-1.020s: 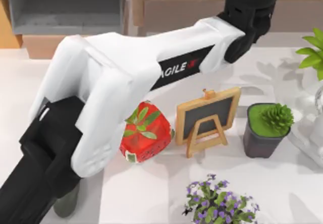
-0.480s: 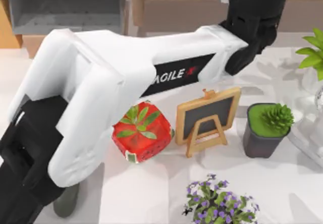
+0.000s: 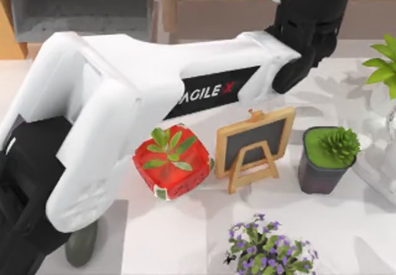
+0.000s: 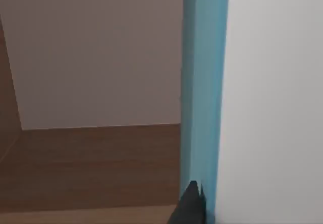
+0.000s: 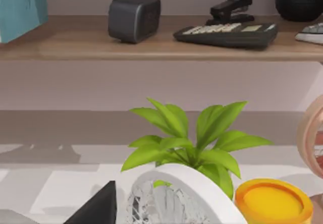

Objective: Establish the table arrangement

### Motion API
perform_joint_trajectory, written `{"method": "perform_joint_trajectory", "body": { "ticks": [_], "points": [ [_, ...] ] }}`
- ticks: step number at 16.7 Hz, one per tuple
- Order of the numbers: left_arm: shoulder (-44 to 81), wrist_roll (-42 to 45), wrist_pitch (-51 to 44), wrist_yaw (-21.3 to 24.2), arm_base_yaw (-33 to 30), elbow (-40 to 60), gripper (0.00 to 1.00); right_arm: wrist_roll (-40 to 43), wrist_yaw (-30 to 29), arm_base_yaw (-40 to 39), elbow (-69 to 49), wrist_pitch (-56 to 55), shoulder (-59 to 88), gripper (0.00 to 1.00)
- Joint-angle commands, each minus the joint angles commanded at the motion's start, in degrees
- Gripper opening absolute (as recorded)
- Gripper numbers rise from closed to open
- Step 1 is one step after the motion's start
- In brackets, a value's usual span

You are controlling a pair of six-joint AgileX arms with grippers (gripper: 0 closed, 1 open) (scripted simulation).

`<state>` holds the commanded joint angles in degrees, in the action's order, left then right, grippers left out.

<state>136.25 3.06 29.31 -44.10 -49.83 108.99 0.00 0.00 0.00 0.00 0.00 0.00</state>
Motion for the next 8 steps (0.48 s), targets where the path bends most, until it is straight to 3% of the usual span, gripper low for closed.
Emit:
{"method": "perform_joint_trajectory", "body": {
  "ticks": [8],
  "points": [
    [-10.41,13.00,7.09,13.81,-5.27,-15.15,0.00,0.00,0.00,0.00,0.00,0.00,0.00,1.00]
  ]
}}
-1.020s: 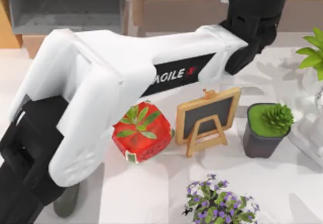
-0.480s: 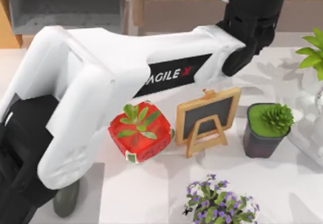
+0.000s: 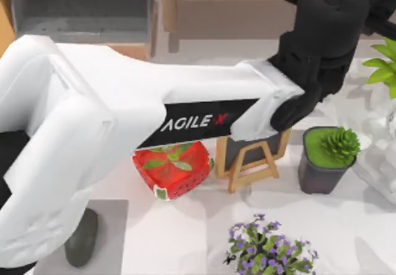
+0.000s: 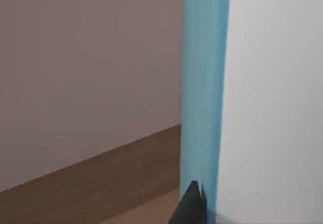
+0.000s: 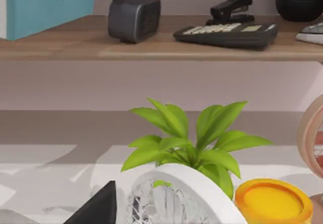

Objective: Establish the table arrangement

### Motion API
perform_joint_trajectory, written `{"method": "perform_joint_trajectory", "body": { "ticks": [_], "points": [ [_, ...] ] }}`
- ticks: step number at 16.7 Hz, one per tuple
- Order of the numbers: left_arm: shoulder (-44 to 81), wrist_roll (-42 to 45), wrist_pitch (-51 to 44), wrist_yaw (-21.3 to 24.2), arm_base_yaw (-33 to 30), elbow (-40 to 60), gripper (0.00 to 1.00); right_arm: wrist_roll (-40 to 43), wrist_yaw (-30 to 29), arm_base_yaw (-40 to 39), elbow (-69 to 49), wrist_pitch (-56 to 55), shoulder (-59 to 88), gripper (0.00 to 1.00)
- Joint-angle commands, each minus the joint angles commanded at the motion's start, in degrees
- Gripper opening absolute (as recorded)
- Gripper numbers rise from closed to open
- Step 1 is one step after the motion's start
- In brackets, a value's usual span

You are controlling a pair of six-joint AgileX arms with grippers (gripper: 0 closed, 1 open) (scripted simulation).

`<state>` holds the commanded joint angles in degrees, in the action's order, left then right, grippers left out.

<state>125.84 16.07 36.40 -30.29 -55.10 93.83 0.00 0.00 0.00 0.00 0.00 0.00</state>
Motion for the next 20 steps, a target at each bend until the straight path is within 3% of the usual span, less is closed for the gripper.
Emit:
{"method": "perform_joint_trajectory", "body": {
  "ticks": [5,9,15,20],
  "points": [
    [-10.48,12.67,5.23,9.19,-1.97,-14.33,0.00,0.00,0.00,0.00,0.00,0.00,0.00,1.00],
    [-23.63,25.32,7.73,14.68,1.30,-32.22,0.00,0.00,0.00,0.00,0.00,0.00,0.00,1.00],
    [-35.39,47.30,3.62,17.26,19.01,-52.62,0.00,0.00,0.00,0.00,0.00,0.00,0.00,1.00],
    [-31.74,64.17,4.46,18.65,35.52,-56.05,0.00,0.00,0.00,0.00,0.00,0.00,0.00,1.00]
  ]
}}
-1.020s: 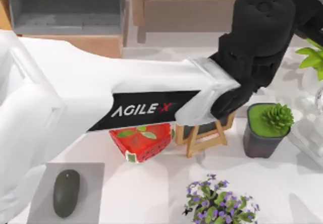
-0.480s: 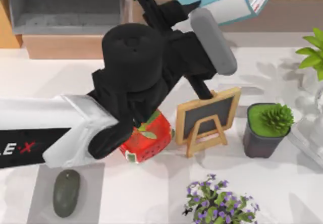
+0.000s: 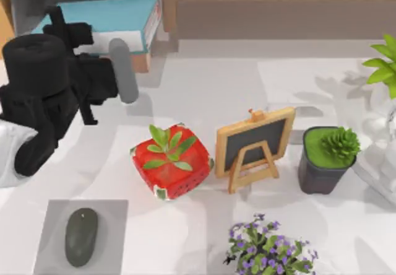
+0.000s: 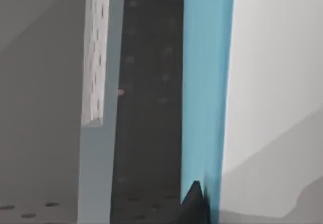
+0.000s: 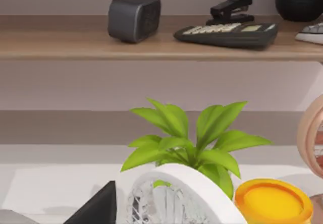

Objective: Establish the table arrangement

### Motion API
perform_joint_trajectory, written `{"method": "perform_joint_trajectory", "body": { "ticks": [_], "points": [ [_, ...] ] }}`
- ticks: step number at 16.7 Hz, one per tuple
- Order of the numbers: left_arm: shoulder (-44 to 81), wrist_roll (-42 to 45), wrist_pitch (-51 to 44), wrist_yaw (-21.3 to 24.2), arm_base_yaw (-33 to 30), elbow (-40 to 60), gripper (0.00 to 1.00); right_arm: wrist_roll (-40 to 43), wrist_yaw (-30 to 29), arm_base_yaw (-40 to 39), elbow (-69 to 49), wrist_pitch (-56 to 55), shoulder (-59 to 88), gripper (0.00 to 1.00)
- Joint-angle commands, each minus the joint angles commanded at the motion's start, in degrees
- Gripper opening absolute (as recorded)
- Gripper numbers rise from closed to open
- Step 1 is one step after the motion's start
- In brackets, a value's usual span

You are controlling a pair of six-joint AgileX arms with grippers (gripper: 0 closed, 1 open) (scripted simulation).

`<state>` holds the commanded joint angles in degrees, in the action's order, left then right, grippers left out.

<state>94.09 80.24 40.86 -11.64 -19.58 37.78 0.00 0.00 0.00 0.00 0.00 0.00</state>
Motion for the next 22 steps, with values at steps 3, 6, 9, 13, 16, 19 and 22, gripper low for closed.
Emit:
{"method": "perform_joint_trajectory", "body": {
  "ticks": [3,6,9,13,16,19,22],
  "points": [
    [5.61,5.37,2.60,1.30,5.20,3.04,0.00,0.00,0.00,0.00,0.00,0.00,0.00,1.00],
    [7.30,6.68,3.25,1.82,6.44,4.26,0.00,0.00,0.00,0.00,0.00,0.00,0.00,1.00],
    [7.30,6.68,3.25,1.82,6.44,4.26,0.00,0.00,0.00,0.00,0.00,0.00,0.00,1.00],
    [9.03,6.82,3.09,2.03,6.58,6.20,0.00,0.00,0.00,0.00,0.00,0.00,0.00,1.00],
    [11.39,6.92,2.85,2.42,6.98,8.94,0.00,0.00,0.00,0.00,0.00,0.00,0.00,1.00],
    [13.32,6.92,2.57,2.79,7.34,10.99,0.00,0.00,0.00,0.00,0.00,0.00,0.00,1.00],
    [13.32,6.92,2.57,2.79,7.34,10.99,0.00,0.00,0.00,0.00,0.00,0.00,0.00,1.00]
  ]
}}
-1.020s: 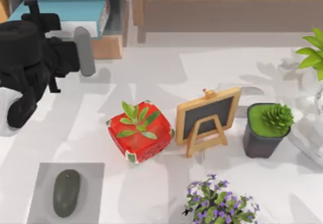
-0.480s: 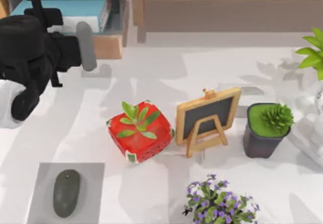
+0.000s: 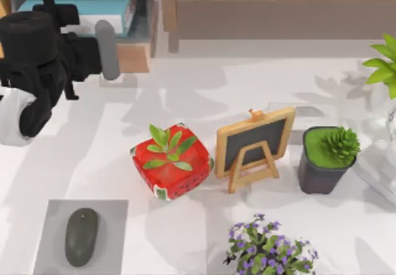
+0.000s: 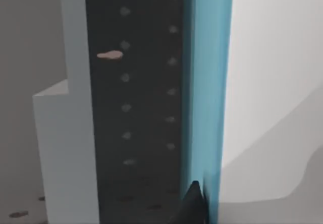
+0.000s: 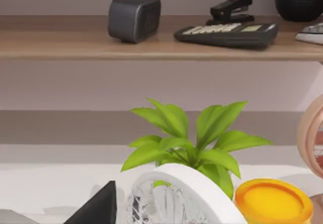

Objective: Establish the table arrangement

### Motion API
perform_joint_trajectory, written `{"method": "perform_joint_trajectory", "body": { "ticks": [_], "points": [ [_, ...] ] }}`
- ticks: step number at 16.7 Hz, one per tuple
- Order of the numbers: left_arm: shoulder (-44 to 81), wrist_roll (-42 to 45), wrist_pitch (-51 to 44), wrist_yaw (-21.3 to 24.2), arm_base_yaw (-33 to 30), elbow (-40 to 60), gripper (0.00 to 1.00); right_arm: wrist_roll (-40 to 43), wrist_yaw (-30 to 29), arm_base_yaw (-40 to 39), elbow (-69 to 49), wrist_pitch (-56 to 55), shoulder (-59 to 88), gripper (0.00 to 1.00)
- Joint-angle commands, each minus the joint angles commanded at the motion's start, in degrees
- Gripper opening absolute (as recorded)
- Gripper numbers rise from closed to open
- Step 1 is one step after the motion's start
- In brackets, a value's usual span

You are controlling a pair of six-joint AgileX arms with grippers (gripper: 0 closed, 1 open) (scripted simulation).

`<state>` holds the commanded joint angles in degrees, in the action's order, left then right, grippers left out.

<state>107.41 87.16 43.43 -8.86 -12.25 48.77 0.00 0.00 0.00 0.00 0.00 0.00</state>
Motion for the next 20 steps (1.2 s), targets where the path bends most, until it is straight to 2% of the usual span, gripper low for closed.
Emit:
{"method": "perform_joint_trajectory", "body": {
  "ticks": [13,20],
  "points": [
    [0.00,0.00,0.00,0.00,0.00,0.00,0.98,0.00,0.00,0.00,0.00,0.00,0.00,1.00],
    [0.00,0.00,0.00,0.00,0.00,0.00,1.00,0.00,0.00,0.00,0.00,0.00,0.00,1.00]
  ]
}}
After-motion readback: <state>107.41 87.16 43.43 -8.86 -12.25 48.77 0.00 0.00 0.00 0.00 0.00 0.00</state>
